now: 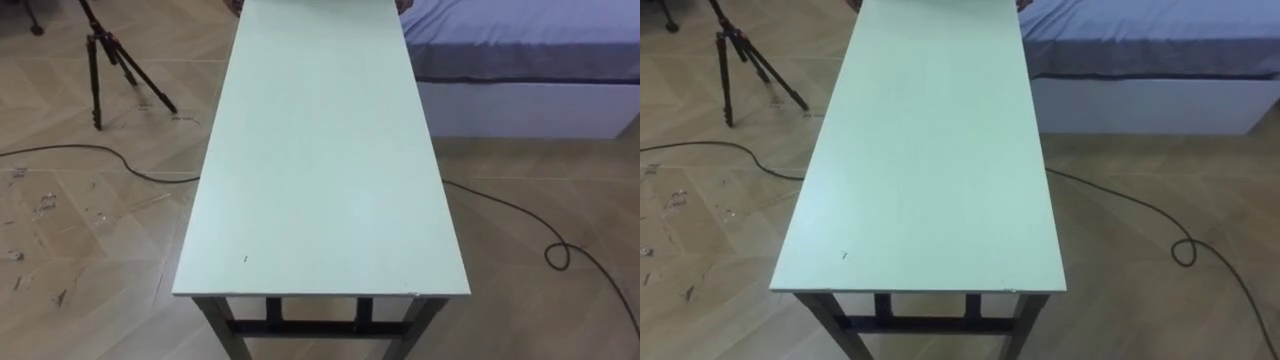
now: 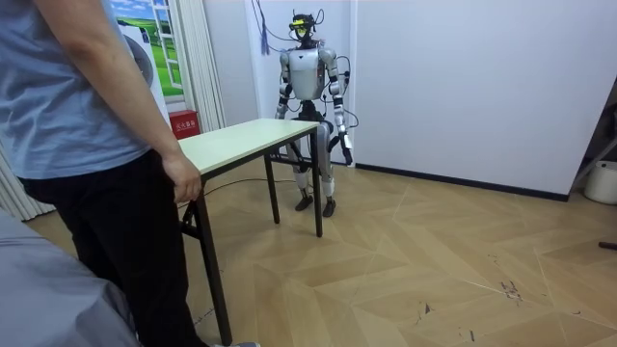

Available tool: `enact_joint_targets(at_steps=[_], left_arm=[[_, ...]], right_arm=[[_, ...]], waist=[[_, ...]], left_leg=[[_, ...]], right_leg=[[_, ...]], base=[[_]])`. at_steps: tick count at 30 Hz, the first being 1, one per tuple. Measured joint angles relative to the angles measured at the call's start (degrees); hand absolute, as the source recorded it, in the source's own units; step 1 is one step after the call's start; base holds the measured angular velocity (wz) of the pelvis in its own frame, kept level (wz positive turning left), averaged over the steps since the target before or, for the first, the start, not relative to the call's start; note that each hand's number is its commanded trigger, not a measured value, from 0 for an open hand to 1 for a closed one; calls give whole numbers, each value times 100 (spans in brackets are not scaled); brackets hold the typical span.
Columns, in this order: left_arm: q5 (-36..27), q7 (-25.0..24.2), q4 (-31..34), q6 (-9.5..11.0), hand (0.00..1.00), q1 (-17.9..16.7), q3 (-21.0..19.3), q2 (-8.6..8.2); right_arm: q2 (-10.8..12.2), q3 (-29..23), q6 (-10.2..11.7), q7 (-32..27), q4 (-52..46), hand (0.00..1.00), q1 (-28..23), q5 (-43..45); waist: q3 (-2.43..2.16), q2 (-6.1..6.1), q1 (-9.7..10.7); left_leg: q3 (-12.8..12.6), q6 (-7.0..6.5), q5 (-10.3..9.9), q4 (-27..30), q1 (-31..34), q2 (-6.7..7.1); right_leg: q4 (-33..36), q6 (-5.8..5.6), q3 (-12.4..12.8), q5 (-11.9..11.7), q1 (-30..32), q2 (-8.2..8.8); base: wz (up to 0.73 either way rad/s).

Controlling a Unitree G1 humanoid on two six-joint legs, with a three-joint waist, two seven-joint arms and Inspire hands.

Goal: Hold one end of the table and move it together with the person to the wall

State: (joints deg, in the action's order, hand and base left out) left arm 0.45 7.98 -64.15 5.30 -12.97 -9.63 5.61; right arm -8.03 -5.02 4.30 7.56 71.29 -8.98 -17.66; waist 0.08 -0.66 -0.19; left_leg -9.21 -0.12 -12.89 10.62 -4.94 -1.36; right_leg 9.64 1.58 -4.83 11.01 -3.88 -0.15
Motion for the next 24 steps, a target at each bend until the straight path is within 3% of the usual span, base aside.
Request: enact_joint_targets(at_steps=[8, 10, 15, 18, 24], left_arm=[[-1385, -861, -98, -152, 0, 31, 90, 31], [-1663, -1024, 103, -281, 0, -7, 97, 59], [-2335, -1493, 475, -314, 0, -47, 311, 173], [-2853, -1848, 946, -316, 0, -164, 409, 185], [-3414, -2568, 2184, -285, 0, -643, 970, 192]], right_arm=[[-32, -81, -115, 385, -37, 0, -5, -472], [-57, -82, -240, 466, -347, 0, -75, -479], [-64, -64, -298, 791, -1062, 0, -145, -512], [-60, -60, -296, 1160, -1367, 0, -183, -594], [-45, 434, -284, 1731, -2768, 0, -878, -1480]], waist=[[16, 22, 1], [10, 46, -6], [1, 54, -20], [-18, 83, -24], [-3, 43, -101]], left_leg=[[-18, 0, 0, 6, 9, -3], [-23, 0, 0, 11, 51, -4], [-3, 0, 0, 71, 109, -4], [8, 0, 0, 103, 142, -3], [-11, 1, 0, 93, 174, 2]], right_leg=[[-18, 1, -1, 1, 11, 34], [-7, 0, 2, 2, 62, 34], [8, -1, -19, 2, 92, 18], [5, 0, -30, 2, 101, 36], [4, -4, -101, 4, 105, 62]], base=[[0], [0], [1], [3], [4]])
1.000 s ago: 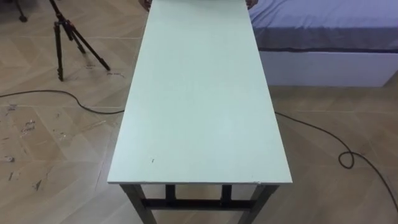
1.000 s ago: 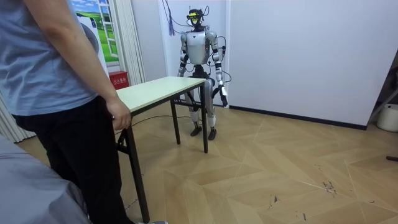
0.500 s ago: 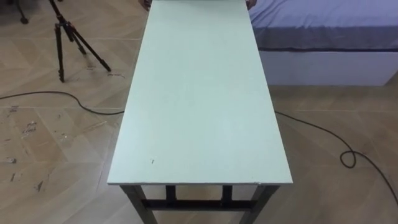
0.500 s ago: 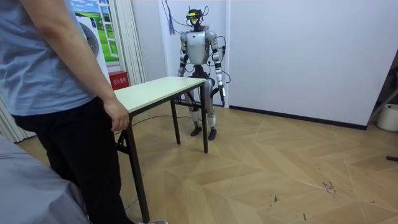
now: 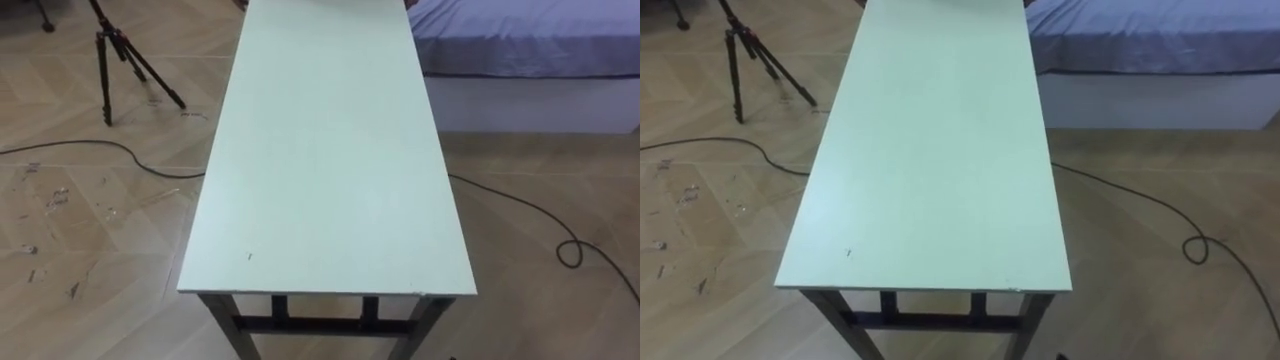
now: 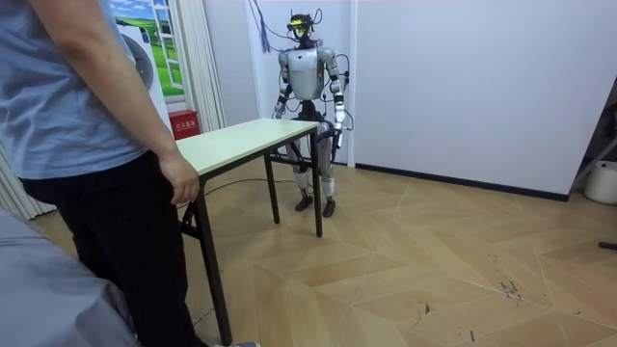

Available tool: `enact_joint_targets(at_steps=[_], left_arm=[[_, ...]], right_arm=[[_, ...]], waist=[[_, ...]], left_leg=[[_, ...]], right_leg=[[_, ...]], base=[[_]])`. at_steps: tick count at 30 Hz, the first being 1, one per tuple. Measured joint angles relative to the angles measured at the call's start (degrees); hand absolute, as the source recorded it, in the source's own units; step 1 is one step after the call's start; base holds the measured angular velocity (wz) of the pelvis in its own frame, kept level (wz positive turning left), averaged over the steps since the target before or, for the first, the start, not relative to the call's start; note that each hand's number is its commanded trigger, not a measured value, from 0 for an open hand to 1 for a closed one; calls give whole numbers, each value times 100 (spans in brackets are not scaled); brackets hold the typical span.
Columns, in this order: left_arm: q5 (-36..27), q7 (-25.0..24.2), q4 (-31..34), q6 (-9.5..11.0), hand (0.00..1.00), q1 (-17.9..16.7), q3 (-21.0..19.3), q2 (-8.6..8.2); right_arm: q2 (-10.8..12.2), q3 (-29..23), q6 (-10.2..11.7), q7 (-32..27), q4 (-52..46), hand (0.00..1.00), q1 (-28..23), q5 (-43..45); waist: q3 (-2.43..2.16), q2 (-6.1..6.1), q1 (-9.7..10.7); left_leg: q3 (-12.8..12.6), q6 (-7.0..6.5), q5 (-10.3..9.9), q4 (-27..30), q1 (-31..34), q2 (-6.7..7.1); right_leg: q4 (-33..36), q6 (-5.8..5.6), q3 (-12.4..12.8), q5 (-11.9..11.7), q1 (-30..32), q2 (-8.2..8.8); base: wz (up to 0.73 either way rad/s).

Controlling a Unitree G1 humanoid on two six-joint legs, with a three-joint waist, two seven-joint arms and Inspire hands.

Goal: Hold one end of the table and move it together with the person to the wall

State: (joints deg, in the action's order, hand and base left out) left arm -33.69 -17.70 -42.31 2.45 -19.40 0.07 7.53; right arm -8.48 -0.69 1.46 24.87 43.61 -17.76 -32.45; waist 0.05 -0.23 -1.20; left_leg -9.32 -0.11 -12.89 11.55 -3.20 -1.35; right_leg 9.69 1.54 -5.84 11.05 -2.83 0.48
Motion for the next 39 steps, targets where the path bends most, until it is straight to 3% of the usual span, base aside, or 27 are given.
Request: enact_joint_targets(at_steps=[8, 17, 23, 32, 39], left_arm=[[-864, -381, 1102, -2, 0, -237, 778, 16], [-1778, -681, 1649, -173, 0, -265, 1459, 86], [-2084, -806, 2338, -233, 0, -219, 1681, 220], [-2089, -797, 2564, -252, 0, -133, 1704, 281], [-2198, -780, 2673, -411, 0, -21, 1669, 365]], right_arm=[[4, 745, -81, 498, -1015, 0, -315, -1096], [-28, 1276, -284, 787, -1537, 0, -249, -1494], [-71, 1374, -346, 824, -2015, 0, -203, -1752], [-166, 1521, -354, 828, -2268, 0, -7, -1816], [-246, 1520, -458, 817, -2286, 0, 64, -1931]], waist=[[3, -36, -70], [12, -77, -62], [15, -73, -51], [64, -15, -26], [61, -16, -50]], left_leg=[[-16, 0, 0, -6, -29, -1], [-13, -1, -1, -14, -75, -1], [-15, -1, -1, -13, -139, -3], [-12, -1, -1, -17, -135, -2], [-14, -1, -1, -16, -143, -2]], right_leg=[[36, -2, 16, 1, -6, 1], [103, -13, 5, 11, 0, 6], [117, -12, 65, 9, -38, -2], [182, -12, 90, 9, -15, -5], [188, -12, 101, 11, -16, -9]], base=[[0], [0], [-5], [-1], [0]])
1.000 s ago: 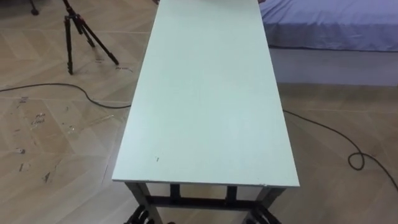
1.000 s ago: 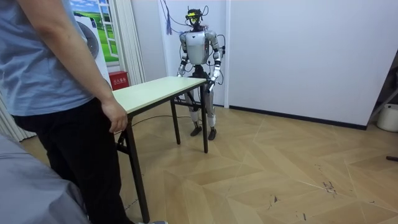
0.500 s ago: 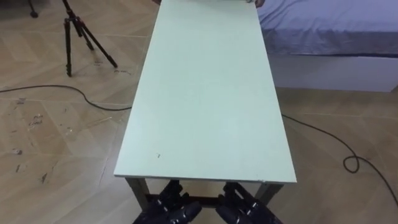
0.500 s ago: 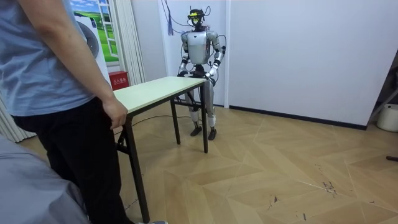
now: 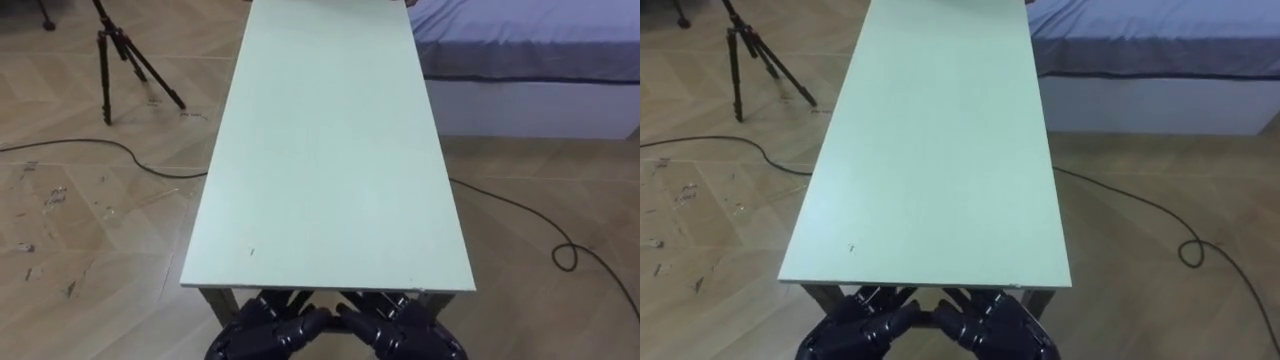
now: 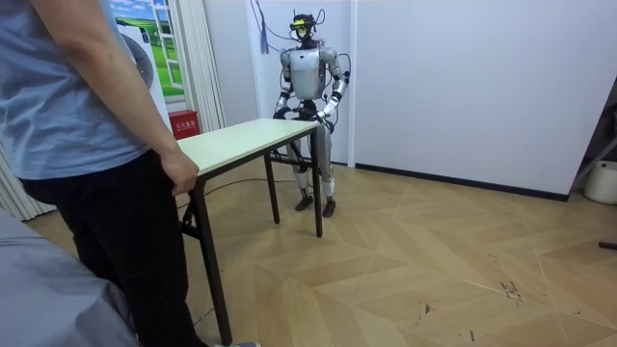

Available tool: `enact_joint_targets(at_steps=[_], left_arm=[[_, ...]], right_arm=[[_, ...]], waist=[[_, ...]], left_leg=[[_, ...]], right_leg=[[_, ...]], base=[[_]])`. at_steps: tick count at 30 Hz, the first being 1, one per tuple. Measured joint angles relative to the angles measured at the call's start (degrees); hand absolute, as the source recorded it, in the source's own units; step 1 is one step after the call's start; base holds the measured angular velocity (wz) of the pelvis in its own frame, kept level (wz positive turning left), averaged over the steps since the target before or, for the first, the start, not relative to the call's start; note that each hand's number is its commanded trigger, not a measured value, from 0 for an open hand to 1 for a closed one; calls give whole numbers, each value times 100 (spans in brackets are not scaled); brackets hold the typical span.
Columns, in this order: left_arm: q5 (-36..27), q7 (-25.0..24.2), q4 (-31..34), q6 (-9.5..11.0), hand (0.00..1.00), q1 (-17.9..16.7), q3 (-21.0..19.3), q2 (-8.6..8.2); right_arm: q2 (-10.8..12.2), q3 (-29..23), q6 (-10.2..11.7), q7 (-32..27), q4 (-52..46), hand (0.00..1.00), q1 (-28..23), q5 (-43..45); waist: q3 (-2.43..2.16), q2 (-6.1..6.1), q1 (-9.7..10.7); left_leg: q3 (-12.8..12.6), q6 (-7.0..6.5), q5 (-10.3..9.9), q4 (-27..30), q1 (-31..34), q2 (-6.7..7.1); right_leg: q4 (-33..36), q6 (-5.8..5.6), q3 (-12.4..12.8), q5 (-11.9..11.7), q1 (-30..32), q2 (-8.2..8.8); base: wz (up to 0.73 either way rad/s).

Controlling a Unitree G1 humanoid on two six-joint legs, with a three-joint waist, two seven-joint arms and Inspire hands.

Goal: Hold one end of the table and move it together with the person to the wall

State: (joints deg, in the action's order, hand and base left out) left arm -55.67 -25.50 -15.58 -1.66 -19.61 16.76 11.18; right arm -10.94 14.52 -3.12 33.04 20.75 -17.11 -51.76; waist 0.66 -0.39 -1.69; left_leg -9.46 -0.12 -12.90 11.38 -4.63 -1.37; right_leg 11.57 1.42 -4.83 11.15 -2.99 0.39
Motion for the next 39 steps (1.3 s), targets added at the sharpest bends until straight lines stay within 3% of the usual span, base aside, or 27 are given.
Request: enact_joint_targets(at_steps=[6, 9, 11, 17, 24, 34, 39], left_arm=[[-290, 43, -20, -136, 0, 81, -12, 94], [-575, 188, -29, -299, 0, 136, -98, 105], [-1051, 303, -126, -307, 0, 265, -120, 96], [-2535, 765, -647, -327, 0, 623, -322, 76], [-2930, 994, -1030, -468, 0, 771, -363, -2], [-3116, 1263, -1049, -597, 0, 778, -539, -209], [-3127, 1263, -1048, -684, 0, 777, -686, -330]], right_arm=[[-18, 126, -77, -161, -4, 0, 33, -436], [-21, 115, -209, -262, -3, 0, 61, -658], [-20, 124, -307, -355, -4, 0, 93, -1048], [-42, 223, -411, -740, 93, 0, 337, -1633], [-17, 230, -462, -1040, 108, 0, 412, -1910], [56, 204, -525, -1370, 107, 0, 427, -2906], [229, 40, -518, -1491, 106, 0, 426, -3035]], waist=[[18, -25, -10], [36, -27, -38], [63, -15, -41], [69, 36, -59], [61, 69, -81], [40, 134, -75], [25, 157, -77]], left_leg=[[6, 0, 0, -2, -61, -8], [5, -1, 0, -2, -108, -10], [15, -1, 0, 0, -108, -9], [3, -1, 1, 5, -117, -10], [-18, -1, 1, -5, -224, -25], [-18, -1, 0, -57, -319, -16], [9, -1, 1, -49, -310, -12]], right_leg=[[11, 3, 1, -2, -45, -37], [12, 3, 1, -2, -91, -18], [14, 3, -6, -2, -83, -6], [26, 4, -18, -2, -83, -4], [100, 5, -5, -3, -115, -15], [100, 7, -8, -2, -186, -12], [85, 7, -30, -2, -185, -8]], base=[[0], [0], [0], [0], [-8], [0], [0]])
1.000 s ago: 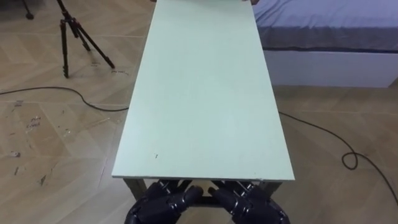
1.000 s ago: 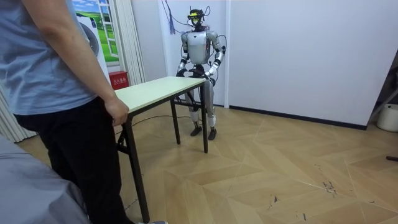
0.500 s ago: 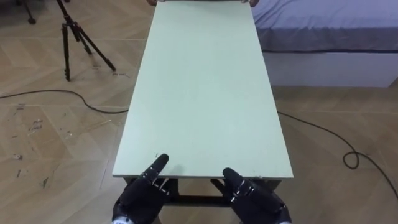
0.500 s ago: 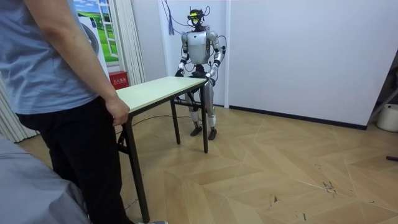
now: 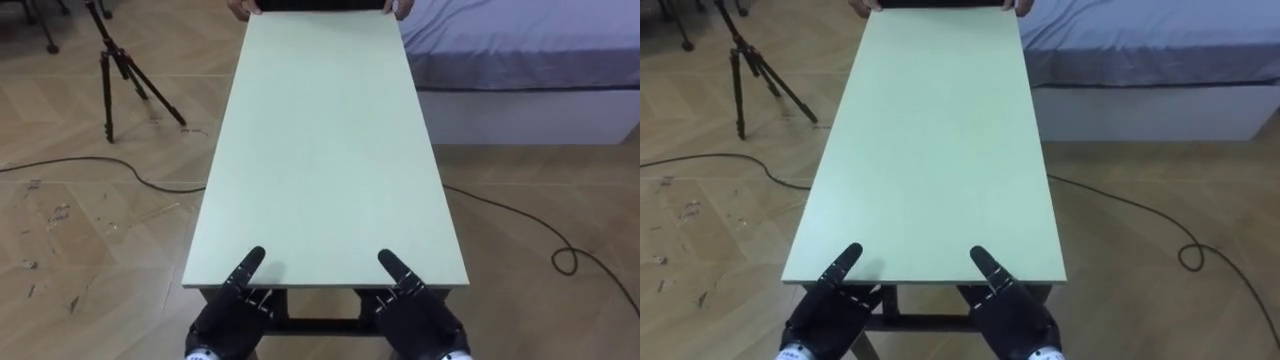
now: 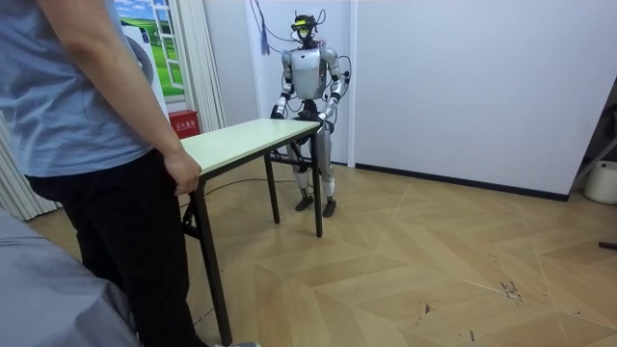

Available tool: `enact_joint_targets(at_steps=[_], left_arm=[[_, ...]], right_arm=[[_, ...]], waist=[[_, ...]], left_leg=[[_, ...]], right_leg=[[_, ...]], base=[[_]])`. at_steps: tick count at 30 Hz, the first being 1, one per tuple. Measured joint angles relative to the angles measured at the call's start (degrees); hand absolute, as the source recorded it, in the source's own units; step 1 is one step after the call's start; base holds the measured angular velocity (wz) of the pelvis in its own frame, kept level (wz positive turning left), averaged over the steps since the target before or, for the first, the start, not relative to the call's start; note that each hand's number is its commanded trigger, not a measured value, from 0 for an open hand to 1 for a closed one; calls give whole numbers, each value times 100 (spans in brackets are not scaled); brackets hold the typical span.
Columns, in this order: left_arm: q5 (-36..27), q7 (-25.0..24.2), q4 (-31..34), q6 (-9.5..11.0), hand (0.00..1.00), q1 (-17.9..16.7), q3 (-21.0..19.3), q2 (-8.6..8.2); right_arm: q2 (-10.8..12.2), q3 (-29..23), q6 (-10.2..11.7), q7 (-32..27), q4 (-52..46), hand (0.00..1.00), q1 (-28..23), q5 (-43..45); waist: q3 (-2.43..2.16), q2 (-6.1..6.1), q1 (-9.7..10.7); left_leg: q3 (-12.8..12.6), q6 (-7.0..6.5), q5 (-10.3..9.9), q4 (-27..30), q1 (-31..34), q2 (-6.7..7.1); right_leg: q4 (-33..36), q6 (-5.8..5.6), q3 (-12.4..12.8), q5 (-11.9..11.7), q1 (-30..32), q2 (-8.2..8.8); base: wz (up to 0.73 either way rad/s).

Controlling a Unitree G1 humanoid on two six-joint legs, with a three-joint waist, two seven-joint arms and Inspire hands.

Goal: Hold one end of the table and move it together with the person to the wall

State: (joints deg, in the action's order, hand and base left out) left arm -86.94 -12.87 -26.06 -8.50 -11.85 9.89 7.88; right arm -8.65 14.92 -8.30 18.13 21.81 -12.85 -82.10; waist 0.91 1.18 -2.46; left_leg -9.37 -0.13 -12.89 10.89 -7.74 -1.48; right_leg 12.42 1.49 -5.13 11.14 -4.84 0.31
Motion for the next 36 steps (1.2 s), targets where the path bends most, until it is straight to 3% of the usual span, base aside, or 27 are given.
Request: enact_joint_targets(at_steps=[2, 12, 18, 26, 27, 28, 29, 36], left_arm=[[-23, 1, 1, -17, 0, 0, -78, -83], [-33, 126, 1, -21, 0, -11, -80, -177], [-130, 230, 14, 38, 0, -2, -83, -249], [-130, 388, 115, 153, 0, 2, -83, -322], [-130, 391, 124, 153, 70, 2, -83, -322], [-130, 391, 133, 153, 95, 2, -83, -322], [-123, 390, 137, 153, 100, 3, -82, -323], [72, 389, 148, 155, 100, 6, -82, -322]], right_arm=[[44, -43, 16, -62, 0, 0, 0, -123], [179, -175, 16, -335, -46, 0, 5, -567], [236, -224, 17, -519, -91, 0, 33, -586], [236, -227, 35, -767, -278, 0, 33, -582], [236, -227, 39, -778, -293, 86, 33, -581], [236, -227, 49, -821, -335, 100, 33, -582], [237, -222, 66, -861, -370, 100, 32, -577], [240, -212, 113, -1002, -477, 100, 27, -505]], waist=[[-4, 6, -8], [-55, 94, 53], [-46, 96, 63], [12, 114, 71], [13, 117, 70], [14, 120, 70], [12, 122, 61], [12, 146, 62]], left_leg=[[-5, 0, 0, 1, 2, 0], [2, -1, 1, -4, 2, 5], [8, -1, 1, 2, 5, 15], [10, -1, 1, 10, 44, 14], [10, -1, 1, 10, 53, 14], [11, -1, 1, 15, 72, 14], [18, -1, 1, 38, 113, 14], [21, -1, 1, 44, 135, 11]], right_leg=[[-7, 0, 1, 0, 0, 0], [-71, 1, -11, -1, -22, 2], [-72, -2, -20, 0, -23, 17], [-87, -4, -14, 1, 8, 14], [-86, -4, -15, 1, 16, 14], [-84, -4, -15, 1, 30, 15], [-77, -4, -25, 1, 58, 17], [-57, -1, -51, -3, 54, 13]], base=[[0], [0], [0], [0], [0], [0], [0], [1]])
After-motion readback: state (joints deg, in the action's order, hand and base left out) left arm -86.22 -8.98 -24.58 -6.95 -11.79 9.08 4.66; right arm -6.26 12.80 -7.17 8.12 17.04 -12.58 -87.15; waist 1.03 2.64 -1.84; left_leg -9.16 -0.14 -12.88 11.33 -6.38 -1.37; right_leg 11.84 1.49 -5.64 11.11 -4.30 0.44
